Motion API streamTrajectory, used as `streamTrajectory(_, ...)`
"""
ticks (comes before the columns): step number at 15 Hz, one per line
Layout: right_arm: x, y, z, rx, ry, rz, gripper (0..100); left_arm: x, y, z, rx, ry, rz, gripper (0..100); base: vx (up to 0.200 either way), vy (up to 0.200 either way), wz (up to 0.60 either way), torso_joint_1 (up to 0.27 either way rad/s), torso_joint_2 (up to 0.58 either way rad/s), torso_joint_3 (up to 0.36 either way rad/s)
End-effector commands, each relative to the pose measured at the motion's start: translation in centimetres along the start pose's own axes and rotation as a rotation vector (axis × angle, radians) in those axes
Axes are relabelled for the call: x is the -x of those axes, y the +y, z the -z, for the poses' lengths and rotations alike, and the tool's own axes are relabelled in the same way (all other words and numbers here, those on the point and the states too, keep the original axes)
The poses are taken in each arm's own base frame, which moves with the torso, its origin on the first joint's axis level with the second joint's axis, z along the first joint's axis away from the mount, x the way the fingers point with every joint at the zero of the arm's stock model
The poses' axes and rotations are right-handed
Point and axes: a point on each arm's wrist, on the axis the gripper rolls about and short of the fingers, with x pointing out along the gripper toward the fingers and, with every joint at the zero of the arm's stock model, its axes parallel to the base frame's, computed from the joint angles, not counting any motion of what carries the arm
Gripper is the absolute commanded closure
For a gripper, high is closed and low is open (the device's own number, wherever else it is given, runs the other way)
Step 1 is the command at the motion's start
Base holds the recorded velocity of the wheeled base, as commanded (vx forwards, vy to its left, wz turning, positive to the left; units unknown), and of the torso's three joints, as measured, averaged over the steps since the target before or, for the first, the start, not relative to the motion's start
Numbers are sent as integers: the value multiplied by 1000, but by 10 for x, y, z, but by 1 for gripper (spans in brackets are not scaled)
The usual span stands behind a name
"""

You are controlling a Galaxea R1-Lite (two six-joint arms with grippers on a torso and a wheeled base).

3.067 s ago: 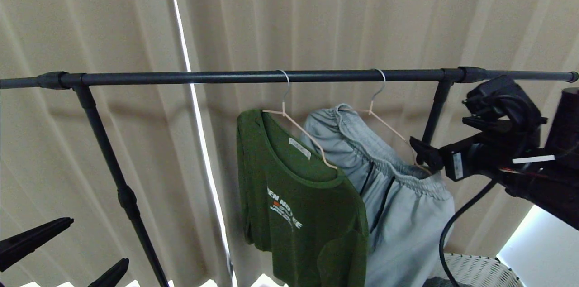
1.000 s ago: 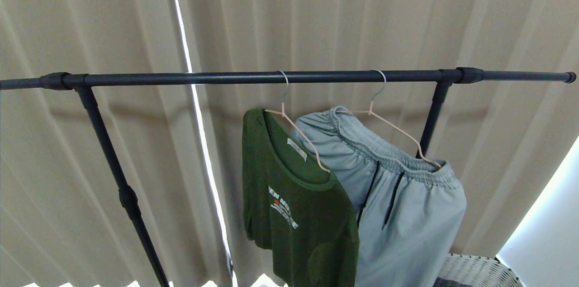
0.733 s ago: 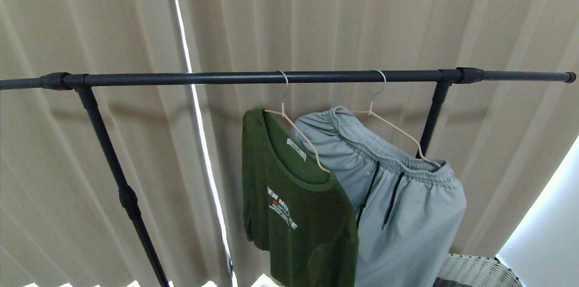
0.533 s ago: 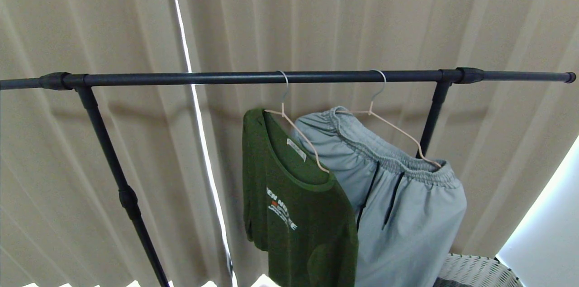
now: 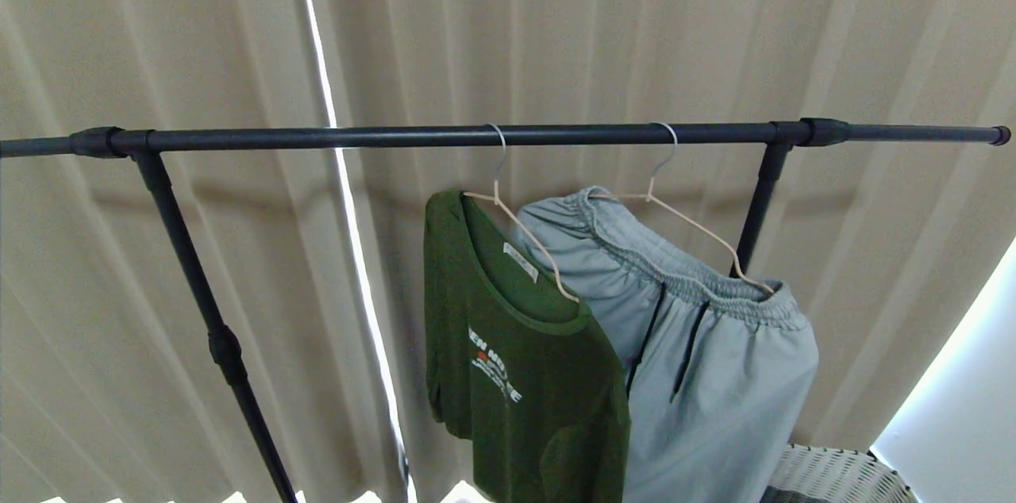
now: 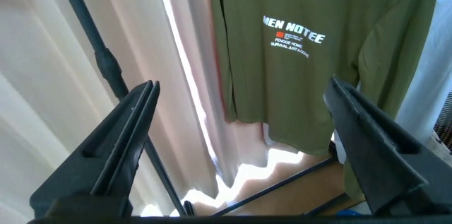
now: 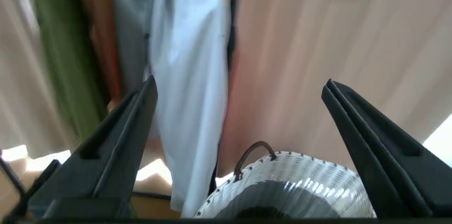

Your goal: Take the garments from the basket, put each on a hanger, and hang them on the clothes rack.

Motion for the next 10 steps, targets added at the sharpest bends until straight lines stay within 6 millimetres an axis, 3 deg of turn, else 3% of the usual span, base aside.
streamTrajectory(1,0,0,0,2,-1,0,0,0,0,0,0,-1,0,0,0,0,0,0,0,0)
streamTrajectory(10,0,0,0,0,-3,0,0,0,0,0,0,0,2,0,0,0,0,0,0,0)
